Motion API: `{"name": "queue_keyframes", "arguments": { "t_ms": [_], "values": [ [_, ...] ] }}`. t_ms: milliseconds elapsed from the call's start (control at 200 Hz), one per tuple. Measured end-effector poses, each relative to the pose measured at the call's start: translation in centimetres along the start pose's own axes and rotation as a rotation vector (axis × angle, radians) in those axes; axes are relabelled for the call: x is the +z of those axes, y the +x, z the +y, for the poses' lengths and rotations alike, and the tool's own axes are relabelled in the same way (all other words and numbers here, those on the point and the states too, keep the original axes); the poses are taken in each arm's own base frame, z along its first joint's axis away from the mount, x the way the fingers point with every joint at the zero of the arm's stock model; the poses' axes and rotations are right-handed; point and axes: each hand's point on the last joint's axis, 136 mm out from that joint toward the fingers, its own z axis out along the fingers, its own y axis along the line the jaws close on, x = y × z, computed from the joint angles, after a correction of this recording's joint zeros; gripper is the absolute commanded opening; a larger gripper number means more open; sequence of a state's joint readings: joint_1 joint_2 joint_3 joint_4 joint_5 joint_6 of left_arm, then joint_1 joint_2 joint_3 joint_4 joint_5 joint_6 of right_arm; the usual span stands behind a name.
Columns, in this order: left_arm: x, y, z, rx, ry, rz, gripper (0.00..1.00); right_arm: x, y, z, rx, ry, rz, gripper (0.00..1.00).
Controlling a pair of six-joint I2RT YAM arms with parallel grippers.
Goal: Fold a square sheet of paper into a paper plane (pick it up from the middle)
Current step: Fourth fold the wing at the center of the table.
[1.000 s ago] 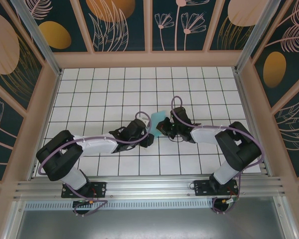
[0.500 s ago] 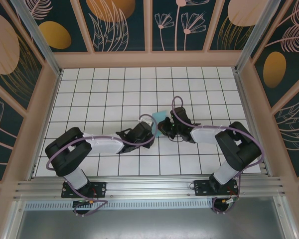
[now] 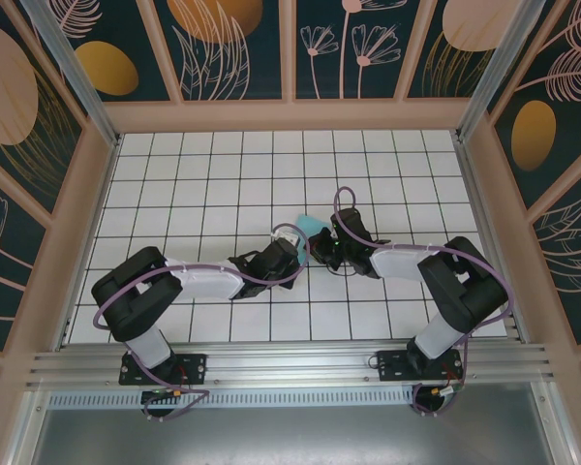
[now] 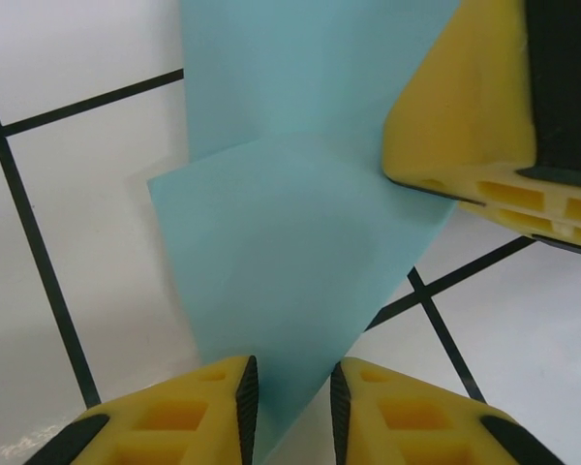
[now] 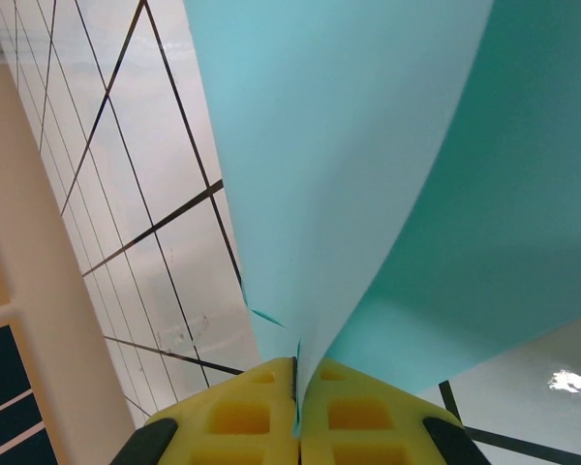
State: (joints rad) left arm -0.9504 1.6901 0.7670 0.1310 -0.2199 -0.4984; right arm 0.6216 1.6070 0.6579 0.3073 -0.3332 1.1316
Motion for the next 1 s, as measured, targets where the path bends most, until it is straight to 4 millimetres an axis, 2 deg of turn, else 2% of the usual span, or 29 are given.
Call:
{"name": "queue_keyframes", "arguments": {
  "t_ms": [280,711,846,1001],
  "values": [
    [0.01,-0.11,0.29,0.018,-0.018,-0.008,0.37,-0.01,-0.12,0.35,-0.005,-0.004,-0.001,0.09],
    [0.04,0.2,0.22,0.049,-0.033,-0.007,0.36,0.18,-0.02,0.19,-0.005,0.002,0.009,0.1],
    [0.04,0.17,0.39,0.049,-0.043,-0.009,0.4,0.57,-0.08,0.18,-0.008,0.006,0.015,0.1],
    [-0.43,-0.12,0.33,0.044,-0.032,-0.027,0.49,0.81,0.07,-0.14,-0.015,0.013,0.025,0.1]
  ]
}}
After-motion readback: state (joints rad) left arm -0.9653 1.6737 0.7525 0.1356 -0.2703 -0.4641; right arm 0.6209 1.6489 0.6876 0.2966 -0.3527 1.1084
